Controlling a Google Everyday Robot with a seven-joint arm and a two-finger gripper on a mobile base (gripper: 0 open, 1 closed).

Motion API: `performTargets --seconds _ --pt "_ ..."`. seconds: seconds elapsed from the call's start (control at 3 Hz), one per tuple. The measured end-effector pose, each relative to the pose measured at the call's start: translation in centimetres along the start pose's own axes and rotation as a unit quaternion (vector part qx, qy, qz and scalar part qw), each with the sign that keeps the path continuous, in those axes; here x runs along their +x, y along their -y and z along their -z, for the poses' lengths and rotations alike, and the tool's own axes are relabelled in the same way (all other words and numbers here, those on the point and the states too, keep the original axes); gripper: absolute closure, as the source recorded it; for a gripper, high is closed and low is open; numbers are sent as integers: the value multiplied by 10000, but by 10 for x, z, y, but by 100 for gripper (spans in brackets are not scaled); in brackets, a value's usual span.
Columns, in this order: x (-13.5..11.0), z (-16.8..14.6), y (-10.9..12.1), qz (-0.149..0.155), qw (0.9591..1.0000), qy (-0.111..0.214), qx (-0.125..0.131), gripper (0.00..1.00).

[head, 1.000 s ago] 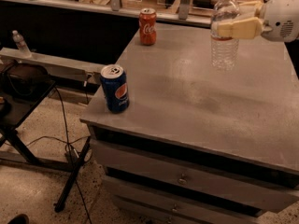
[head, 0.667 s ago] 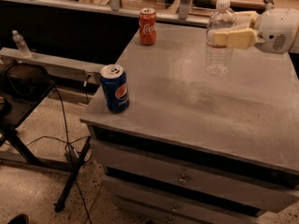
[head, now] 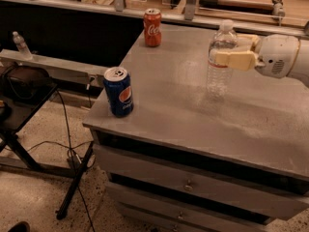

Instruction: Place water bottle upright

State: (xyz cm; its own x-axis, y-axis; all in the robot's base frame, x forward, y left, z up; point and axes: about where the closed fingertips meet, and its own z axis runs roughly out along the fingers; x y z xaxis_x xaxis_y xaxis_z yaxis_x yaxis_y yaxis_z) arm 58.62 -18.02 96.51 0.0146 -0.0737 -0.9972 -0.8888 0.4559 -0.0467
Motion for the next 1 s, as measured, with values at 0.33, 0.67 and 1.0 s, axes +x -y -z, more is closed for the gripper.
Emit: performTargets --seconds 0.33,0.67,1.0 --pt "13 3 -2 -150 9998 137 18 37" --pt "20 5 -4 -210 9995 232 -4 13" --pt "23 9 -5 -238 9994 255 -12 0"
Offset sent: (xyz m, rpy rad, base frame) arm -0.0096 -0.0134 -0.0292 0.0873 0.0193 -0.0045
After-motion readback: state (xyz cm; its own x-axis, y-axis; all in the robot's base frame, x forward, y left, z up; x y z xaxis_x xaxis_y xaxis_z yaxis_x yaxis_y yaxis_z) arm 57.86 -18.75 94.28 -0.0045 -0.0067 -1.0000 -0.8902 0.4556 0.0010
